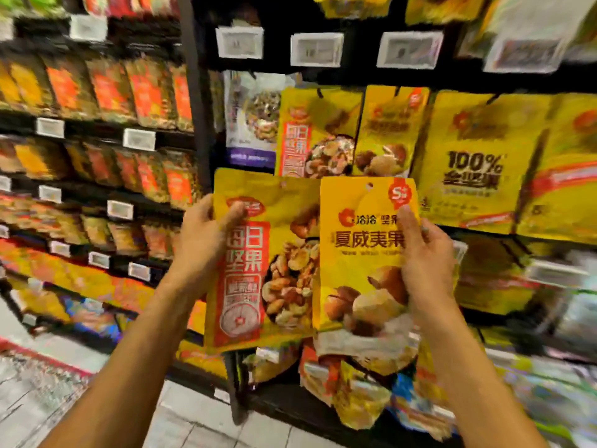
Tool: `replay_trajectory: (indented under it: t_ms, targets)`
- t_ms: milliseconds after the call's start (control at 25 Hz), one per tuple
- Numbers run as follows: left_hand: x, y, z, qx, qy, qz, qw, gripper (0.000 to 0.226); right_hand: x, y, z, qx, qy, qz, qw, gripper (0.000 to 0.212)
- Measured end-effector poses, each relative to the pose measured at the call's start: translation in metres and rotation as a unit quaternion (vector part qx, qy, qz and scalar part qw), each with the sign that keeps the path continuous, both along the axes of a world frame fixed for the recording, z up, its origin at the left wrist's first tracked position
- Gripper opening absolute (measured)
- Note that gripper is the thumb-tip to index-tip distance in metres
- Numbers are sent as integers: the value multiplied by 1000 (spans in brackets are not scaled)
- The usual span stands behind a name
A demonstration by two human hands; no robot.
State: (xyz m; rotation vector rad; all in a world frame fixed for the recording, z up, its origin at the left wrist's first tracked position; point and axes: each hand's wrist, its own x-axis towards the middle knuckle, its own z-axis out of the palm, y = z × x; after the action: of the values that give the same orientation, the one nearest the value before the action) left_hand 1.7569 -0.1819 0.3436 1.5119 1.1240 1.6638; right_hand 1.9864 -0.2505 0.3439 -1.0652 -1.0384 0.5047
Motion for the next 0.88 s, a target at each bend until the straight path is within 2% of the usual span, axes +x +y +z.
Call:
replay_trajectory:
  t_ms: [160, 360, 600, 880]
  targets:
    - [47, 54, 21, 17, -32, -39, 999, 9, 36, 20, 11, 10, 18, -55, 998, 30]
    - [60, 126, 55, 27, -79, -82, 993, 14, 48, 71, 25, 10, 17, -87, 996, 29]
    - [80, 214, 88, 12, -79, -98, 992, 17, 44, 137, 48, 29, 2, -139, 990, 31]
    - [93, 257, 89, 1, -86, -104, 991, 20, 51, 165, 52, 31, 3, -154, 988, 27]
